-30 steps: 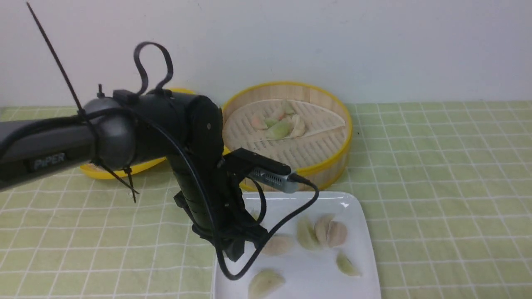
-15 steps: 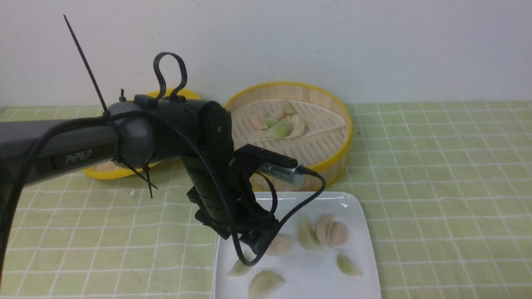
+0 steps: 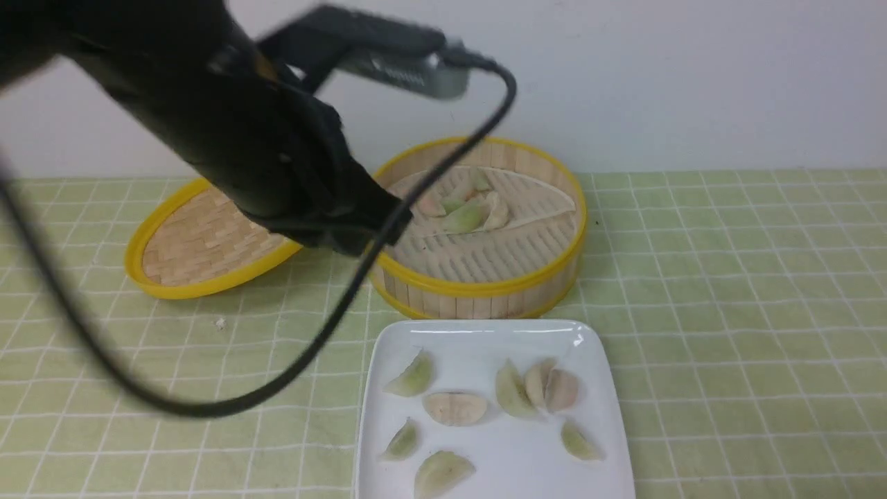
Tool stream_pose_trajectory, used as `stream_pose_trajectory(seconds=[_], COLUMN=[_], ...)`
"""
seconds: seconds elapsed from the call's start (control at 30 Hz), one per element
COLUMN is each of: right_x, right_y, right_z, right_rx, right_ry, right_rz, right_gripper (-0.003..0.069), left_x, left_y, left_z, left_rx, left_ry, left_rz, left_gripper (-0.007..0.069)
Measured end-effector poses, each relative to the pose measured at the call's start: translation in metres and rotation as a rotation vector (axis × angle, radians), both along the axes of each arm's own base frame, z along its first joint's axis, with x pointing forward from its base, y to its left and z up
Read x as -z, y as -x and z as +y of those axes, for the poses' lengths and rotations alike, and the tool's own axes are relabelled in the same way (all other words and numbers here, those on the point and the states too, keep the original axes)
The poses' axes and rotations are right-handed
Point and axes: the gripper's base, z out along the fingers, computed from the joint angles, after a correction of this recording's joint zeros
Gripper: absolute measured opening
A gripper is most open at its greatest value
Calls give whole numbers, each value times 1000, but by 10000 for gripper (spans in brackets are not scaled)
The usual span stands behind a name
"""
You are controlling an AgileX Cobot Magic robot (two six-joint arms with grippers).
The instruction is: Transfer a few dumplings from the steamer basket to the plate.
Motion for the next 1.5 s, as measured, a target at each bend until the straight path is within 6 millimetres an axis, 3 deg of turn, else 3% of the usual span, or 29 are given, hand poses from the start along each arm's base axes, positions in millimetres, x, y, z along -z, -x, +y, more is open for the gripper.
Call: stream_pose_trajectory(seconds=[0.07,0.1,0.23,0.4,0.6,0.77,1.03,1.33,1.5], right_x=[0,0,0,0,0,0,0,0,0], right_y=[0,0,0,0,0,0,0,0,0], right_z=[0,0,0,0,0,0,0,0,0], right_rx=[0,0,0,0,0,0,0,0,0], right_ry=[0,0,0,0,0,0,0,0,0], right_rz=[0,0,0,0,0,0,0,0,0], right_gripper=[-15,-15,-15,-15,-15,-15,-15,-15,-15], left_x=[-36,-41,-65,-44,9,40,50,52,79], left_y=[33,39,100,164,211,229,253,252,236], left_z=[20,23,59,99,128,141,157,159,152], left_rx=[-6,-8,-29,-81,-155,-139,-136,-140,-176], left_ry=[83,99,244,440,630,588,606,544,441], left_rz=[-145,-172,-410,-689,-799,-889,-1016,-1037,-987], left_gripper=[-6,-6,-6,-6,-6,-6,-6,-6,-6])
